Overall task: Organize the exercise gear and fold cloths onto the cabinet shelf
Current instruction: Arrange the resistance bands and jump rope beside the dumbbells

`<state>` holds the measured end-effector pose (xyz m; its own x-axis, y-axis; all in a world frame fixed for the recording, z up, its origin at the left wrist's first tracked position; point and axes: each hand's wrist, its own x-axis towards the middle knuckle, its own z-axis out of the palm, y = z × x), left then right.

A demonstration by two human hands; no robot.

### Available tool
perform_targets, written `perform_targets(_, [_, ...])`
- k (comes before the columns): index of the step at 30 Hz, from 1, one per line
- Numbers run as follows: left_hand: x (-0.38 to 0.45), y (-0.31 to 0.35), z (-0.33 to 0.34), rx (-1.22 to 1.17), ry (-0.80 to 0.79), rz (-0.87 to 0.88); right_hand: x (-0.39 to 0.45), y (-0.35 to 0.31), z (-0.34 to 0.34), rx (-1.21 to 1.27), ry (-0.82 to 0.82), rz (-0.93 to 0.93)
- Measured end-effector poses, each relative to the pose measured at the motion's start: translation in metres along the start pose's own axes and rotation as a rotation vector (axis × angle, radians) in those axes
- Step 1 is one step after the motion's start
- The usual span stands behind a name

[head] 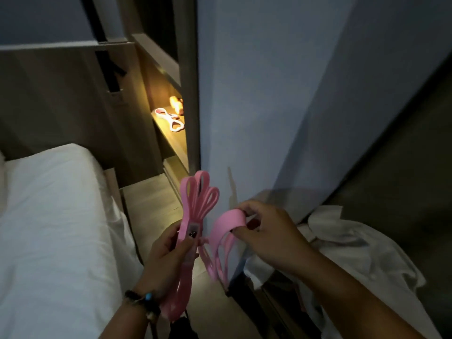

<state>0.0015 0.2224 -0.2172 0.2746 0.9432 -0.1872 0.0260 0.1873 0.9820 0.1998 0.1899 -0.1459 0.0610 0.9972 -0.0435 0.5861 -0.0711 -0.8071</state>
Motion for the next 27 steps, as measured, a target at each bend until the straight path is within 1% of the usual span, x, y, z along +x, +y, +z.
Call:
perform_targets(3, [0.024,0.001,-0.026,-0.07,0.055,-0.052,0.036,-0.012,0.023,-0.02,-0.023,-0.018])
perform_targets(7, [0.072,0.006,-0.062,-0.1,0.113,-0.101,0.089,-0.025,0.054,-0.034,-0.045,0.015])
perform_targets(15, [0.161,0.018,-0.137,-0.037,0.272,-0.042,0.199,-0.053,0.11,-0.067,-0.014,0.064])
perform_targets(20, [0.201,0.021,-0.176,-0.106,0.364,-0.081,0.261,-0.074,0.131,0.016,0.03,0.164])
perform_targets(24, [0.236,0.028,-0.195,-0.112,0.401,-0.083,0.307,-0.088,0.138,0.093,0.047,0.189])
perform_targets(27, [0.262,0.03,-0.205,-0.132,0.423,-0.084,0.34,-0.093,0.143,0.142,0.03,0.196])
